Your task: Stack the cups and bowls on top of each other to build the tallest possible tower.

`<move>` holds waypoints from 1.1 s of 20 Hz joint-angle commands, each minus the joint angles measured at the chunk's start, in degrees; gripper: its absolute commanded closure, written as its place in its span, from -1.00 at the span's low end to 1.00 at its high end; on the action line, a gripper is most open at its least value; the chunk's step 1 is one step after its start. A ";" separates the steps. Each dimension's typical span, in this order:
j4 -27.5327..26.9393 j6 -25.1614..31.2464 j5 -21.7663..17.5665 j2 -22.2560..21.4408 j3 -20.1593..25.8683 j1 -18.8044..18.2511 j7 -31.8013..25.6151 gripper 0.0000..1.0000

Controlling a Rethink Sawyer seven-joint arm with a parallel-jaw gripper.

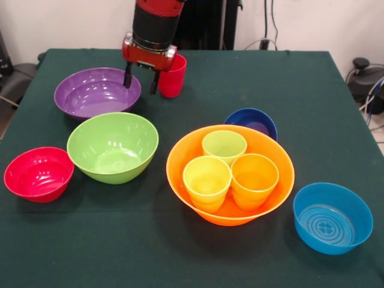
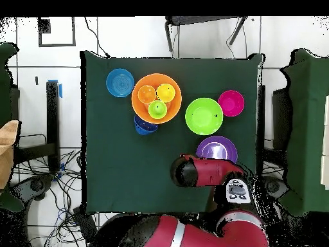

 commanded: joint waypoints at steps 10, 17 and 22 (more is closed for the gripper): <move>-4.99 -7.24 3.15 5.00 0.06 2.53 8.75 -1.00; -4.72 -8.41 3.28 5.77 -2.55 3.56 8.76 -1.00; -4.94 -9.57 3.91 6.34 -2.92 4.27 9.33 -1.00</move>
